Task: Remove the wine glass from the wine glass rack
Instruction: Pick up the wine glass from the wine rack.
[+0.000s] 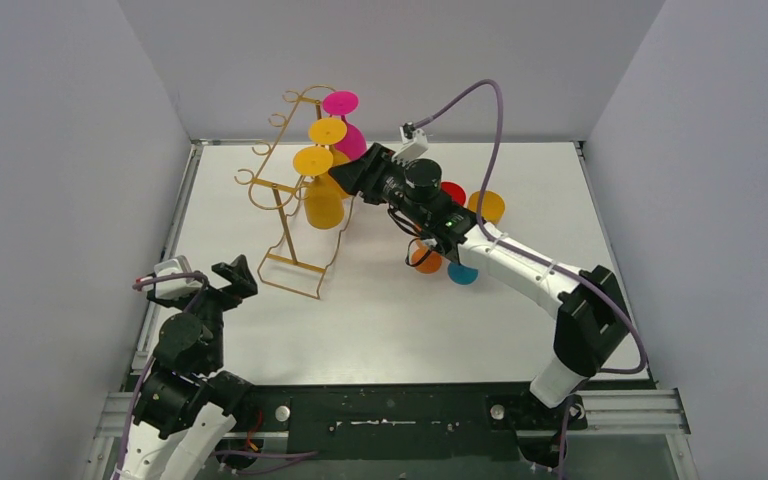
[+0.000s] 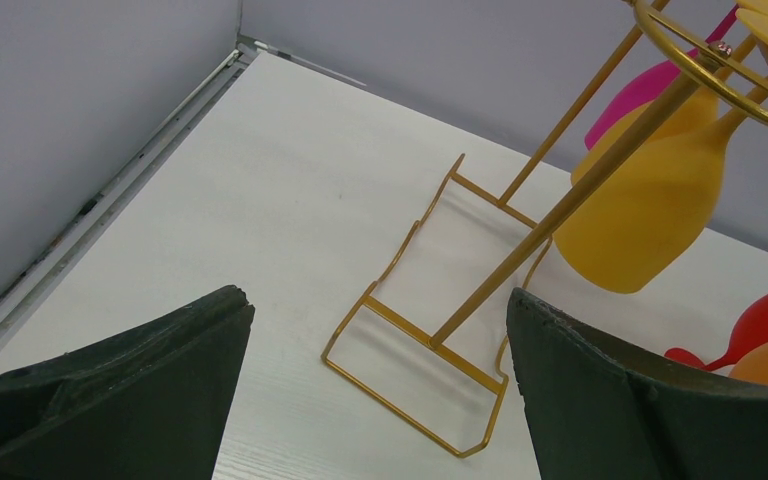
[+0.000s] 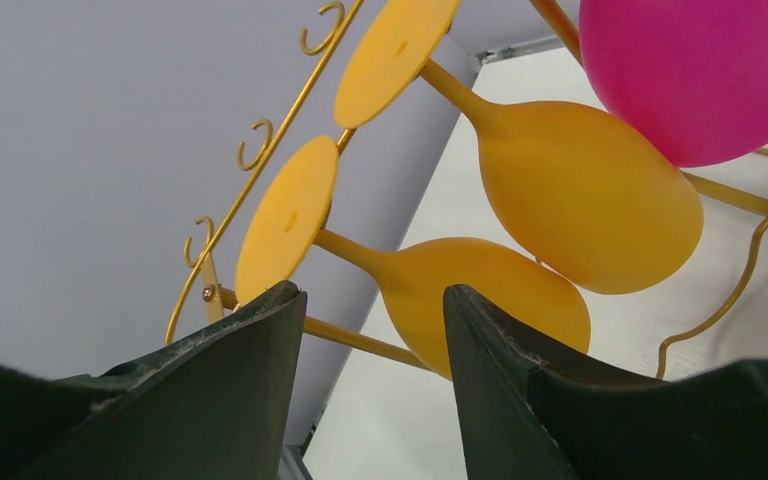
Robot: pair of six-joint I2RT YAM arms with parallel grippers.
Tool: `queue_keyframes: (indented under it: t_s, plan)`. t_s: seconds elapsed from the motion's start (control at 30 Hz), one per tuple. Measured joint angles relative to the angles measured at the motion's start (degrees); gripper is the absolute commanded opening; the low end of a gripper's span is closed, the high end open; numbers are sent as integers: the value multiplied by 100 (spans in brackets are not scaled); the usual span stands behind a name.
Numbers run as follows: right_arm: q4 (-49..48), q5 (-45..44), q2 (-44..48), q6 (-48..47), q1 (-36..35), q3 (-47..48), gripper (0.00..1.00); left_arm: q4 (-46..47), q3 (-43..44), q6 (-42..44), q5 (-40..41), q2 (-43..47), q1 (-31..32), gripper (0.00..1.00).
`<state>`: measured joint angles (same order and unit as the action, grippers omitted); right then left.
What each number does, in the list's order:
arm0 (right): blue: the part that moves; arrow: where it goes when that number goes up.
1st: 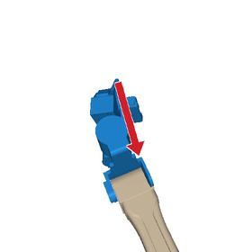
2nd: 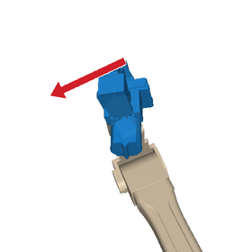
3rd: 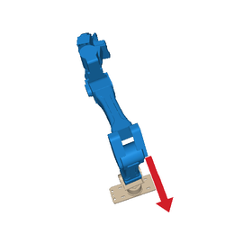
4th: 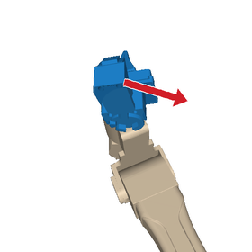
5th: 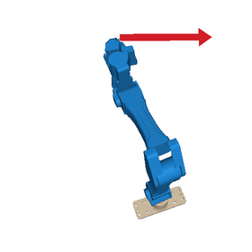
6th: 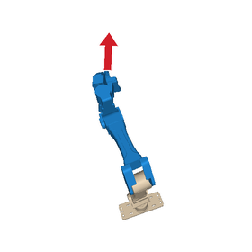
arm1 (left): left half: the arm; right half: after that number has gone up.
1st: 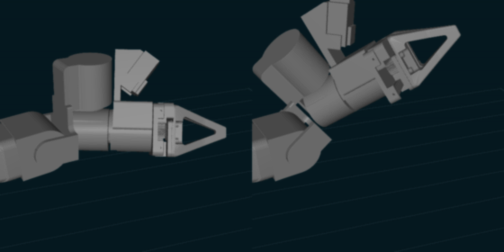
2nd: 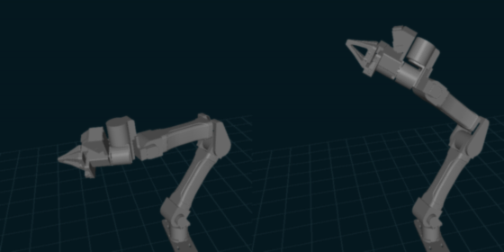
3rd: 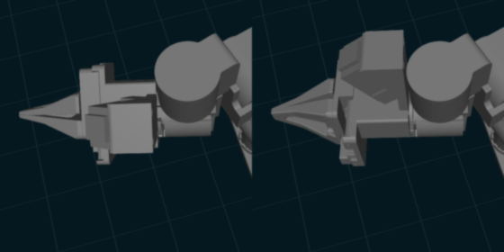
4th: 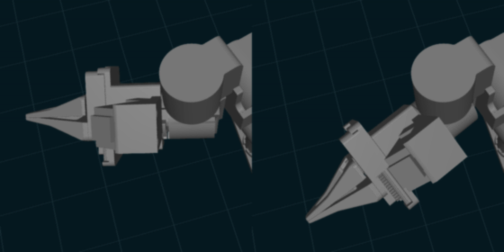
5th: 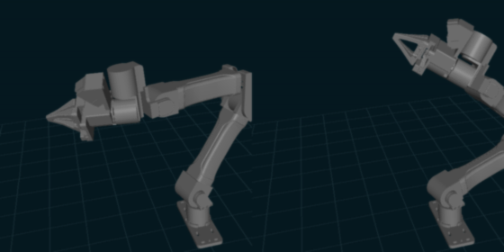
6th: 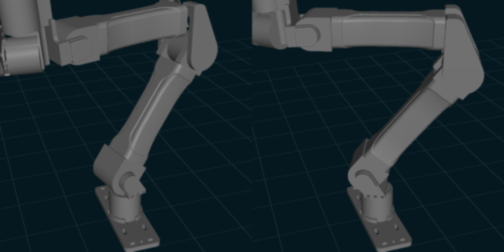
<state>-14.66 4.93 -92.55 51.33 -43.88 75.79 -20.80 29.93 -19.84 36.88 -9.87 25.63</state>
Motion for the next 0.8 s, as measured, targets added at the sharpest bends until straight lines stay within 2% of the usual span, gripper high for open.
queue_keyframes:
  t_s: [0.2, 0.4, 0.67, 0.8]
  plan:
    - [-39, 461, -365, 212, 44, 201, 55, 4, 0, 20, -17, -22, -22, 97]
    - [-142, 446, -317, 348, 44, 153, 55, 2, 2, 55, -33, -33, -22, 97]
    - [-105, -129, 535, 387, 42, -610, 54, 4, 2, 57, -35, -35, -22, 97]
    - [-157, -37, 638, 376, 46, -496, 53, 4, 0, 57, -35, -35, -24, 97]
